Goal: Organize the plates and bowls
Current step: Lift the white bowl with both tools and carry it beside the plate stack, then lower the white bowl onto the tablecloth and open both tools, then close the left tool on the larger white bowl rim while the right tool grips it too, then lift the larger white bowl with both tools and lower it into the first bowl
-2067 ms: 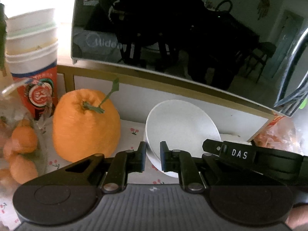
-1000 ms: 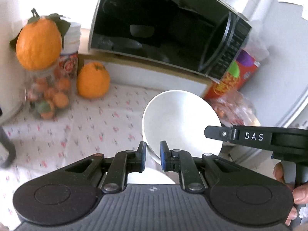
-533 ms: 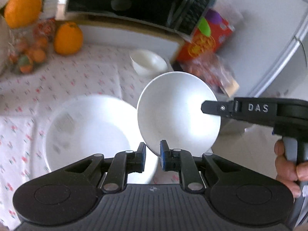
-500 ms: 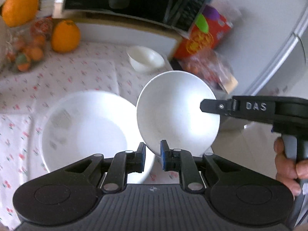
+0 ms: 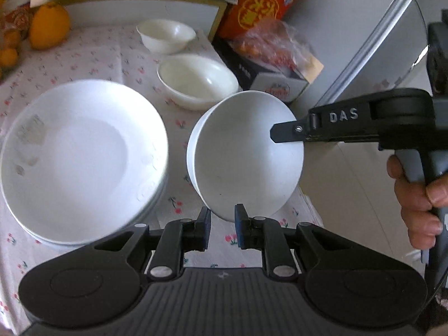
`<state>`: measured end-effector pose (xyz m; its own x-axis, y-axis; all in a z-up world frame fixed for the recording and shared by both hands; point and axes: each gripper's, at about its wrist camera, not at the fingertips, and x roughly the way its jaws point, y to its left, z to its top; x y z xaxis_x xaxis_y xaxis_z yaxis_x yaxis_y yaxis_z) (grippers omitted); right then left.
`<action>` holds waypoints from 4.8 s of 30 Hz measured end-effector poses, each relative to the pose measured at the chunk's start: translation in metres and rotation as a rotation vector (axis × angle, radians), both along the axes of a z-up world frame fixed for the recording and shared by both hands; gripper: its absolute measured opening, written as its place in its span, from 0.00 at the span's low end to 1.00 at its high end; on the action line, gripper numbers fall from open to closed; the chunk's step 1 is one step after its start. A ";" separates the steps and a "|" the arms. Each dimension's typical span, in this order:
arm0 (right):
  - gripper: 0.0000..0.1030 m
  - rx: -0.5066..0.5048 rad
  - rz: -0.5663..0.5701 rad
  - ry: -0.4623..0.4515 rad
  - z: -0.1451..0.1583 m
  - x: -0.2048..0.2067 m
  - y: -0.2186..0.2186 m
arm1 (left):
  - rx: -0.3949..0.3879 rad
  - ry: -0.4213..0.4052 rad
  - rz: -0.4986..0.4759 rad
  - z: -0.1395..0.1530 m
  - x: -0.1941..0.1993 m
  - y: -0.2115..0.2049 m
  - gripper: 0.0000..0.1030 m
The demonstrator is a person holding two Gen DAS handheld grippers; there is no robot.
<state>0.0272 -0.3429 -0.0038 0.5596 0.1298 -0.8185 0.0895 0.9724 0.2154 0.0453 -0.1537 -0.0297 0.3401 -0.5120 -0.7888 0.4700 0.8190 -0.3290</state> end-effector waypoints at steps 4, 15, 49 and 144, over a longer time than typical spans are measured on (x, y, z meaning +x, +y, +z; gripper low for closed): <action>0.12 -0.001 0.005 0.049 -0.012 0.008 -0.002 | 0.014 0.036 -0.008 -0.010 0.001 -0.001 0.17; 0.13 -0.023 0.019 0.085 -0.022 0.020 0.002 | 0.033 -0.024 -0.030 -0.004 -0.004 -0.002 0.26; 0.66 0.204 -0.118 0.035 -0.008 0.032 -0.028 | -0.060 -0.053 -0.040 0.029 0.013 0.034 0.81; 0.17 0.150 -0.229 -0.039 0.005 0.070 -0.003 | -0.074 -0.160 0.011 0.019 0.105 0.008 0.13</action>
<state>0.0974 -0.3461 0.0013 0.6189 0.1148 -0.7771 0.2920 0.8847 0.3633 0.1504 -0.1459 -0.0108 0.4640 -0.5624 -0.6844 0.5124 0.8006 -0.3106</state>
